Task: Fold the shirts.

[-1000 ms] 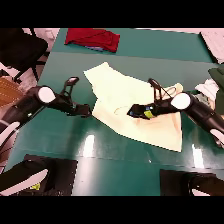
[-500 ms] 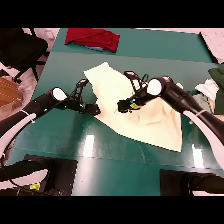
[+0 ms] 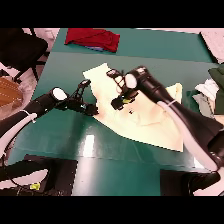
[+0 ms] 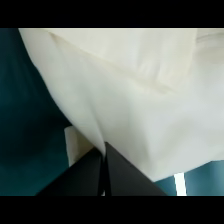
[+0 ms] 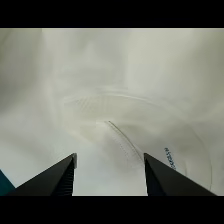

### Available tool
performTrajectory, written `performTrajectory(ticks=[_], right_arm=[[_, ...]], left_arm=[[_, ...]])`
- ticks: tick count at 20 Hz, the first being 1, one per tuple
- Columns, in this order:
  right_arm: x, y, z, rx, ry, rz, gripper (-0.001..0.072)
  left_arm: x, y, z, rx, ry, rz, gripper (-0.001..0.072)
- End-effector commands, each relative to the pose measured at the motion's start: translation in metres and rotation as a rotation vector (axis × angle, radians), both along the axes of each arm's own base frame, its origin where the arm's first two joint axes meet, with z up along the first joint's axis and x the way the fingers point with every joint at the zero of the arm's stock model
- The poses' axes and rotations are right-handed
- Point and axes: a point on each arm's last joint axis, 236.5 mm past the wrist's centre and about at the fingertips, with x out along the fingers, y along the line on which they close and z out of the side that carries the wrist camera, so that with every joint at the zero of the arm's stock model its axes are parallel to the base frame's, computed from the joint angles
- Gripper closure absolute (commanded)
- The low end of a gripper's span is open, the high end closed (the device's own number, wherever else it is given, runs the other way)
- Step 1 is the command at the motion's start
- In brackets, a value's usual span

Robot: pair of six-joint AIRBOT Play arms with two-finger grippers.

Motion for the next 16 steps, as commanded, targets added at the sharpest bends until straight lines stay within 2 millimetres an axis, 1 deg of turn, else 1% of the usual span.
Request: performTrajectory(ticks=[1, 4, 5, 7, 12, 14, 16], right_arm=[[-0.007, -0.003, -0.019, -0.188, -0.019, 0.139, 0.0235], [-0.012, 0.006, -0.022, -0.175, -0.019, 0.155, 0.0224], [-0.015, 0.009, -0.023, -0.164, -0.007, 0.158, 0.0184], [-0.025, 0.017, -0.023, -0.133, 0.024, 0.178, 0.0153], [-0.027, 0.026, -0.024, -0.121, 0.007, 0.193, 0.0153], [-0.032, 0.029, -0.030, -0.129, 0.015, 0.202, 0.0154], [-0.037, 0.034, -0.041, -0.142, 0.025, 0.210, 0.0153]], left_arm=[[-0.006, -0.002, 0.000, -0.007, 0.021, -0.014, 0.0684], [-0.006, -0.002, 0.000, -0.007, 0.021, -0.013, 0.0684], [-0.005, -0.002, 0.000, -0.007, 0.020, -0.012, 0.0684], [-0.003, -0.001, 0.000, -0.006, 0.012, -0.005, 0.0684], [-0.002, -0.001, 0.000, -0.005, 0.009, -0.003, 0.0684], [-0.002, -0.001, 0.000, -0.005, 0.009, -0.002, 0.0684], [-0.002, -0.001, 0.000, -0.005, 0.009, -0.003, 0.0684]])
